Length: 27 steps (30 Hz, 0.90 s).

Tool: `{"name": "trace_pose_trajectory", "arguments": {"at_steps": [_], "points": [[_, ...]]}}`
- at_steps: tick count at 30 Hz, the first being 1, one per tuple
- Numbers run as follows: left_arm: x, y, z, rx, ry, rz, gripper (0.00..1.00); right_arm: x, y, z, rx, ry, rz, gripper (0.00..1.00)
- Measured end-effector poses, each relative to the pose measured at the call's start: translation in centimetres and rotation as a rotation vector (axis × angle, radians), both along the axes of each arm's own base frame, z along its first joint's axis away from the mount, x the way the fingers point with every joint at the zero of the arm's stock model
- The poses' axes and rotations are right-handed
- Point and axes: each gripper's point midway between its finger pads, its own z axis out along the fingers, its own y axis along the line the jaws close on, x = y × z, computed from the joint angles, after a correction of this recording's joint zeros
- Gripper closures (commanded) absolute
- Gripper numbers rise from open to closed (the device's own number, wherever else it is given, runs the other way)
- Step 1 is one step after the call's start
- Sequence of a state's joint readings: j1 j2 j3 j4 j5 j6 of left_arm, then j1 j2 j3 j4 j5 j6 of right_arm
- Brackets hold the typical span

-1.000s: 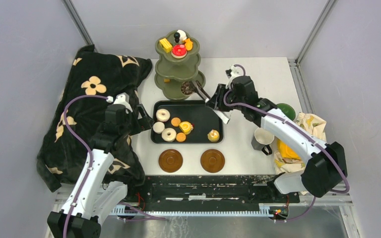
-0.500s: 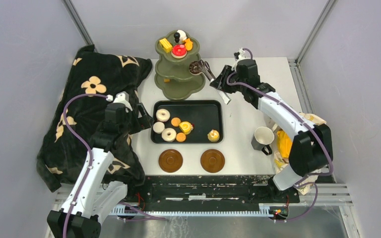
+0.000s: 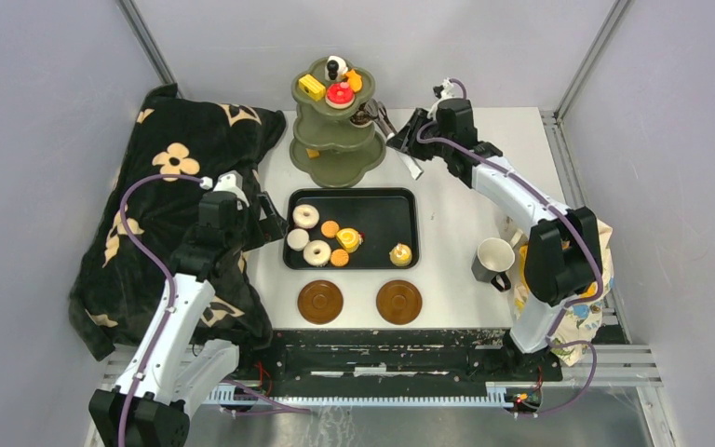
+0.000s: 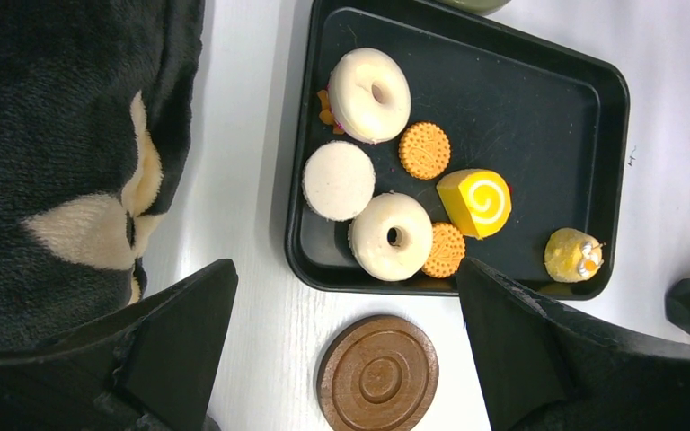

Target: Serve the afternoon tea

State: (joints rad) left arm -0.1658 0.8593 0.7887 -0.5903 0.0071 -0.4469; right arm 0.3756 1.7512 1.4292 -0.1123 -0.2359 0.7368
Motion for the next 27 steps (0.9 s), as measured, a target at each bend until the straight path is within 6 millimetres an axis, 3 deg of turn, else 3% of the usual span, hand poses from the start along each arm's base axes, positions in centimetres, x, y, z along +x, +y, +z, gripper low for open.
{"name": "trace_pose_trajectory", "arguments": {"at_steps": [13, 22, 27], "points": [[0.2, 0.5, 0.3, 0.017, -0.007, 0.022, 0.01, 4.0, 1.7, 0.3, 0.022, -0.025, -0.002, 0.95], [0.2, 0.5, 0.3, 0.019, -0.007, 0.025, 0.01, 6.0, 2.4, -1.7, 0.005, 0.002, -0.004, 0.93], [0.1, 0.5, 0.3, 0.018, -0.007, 0.024, 0.01, 6.8, 2.8, -2.1, 0.005, 0.006, 0.000, 0.87]]}}
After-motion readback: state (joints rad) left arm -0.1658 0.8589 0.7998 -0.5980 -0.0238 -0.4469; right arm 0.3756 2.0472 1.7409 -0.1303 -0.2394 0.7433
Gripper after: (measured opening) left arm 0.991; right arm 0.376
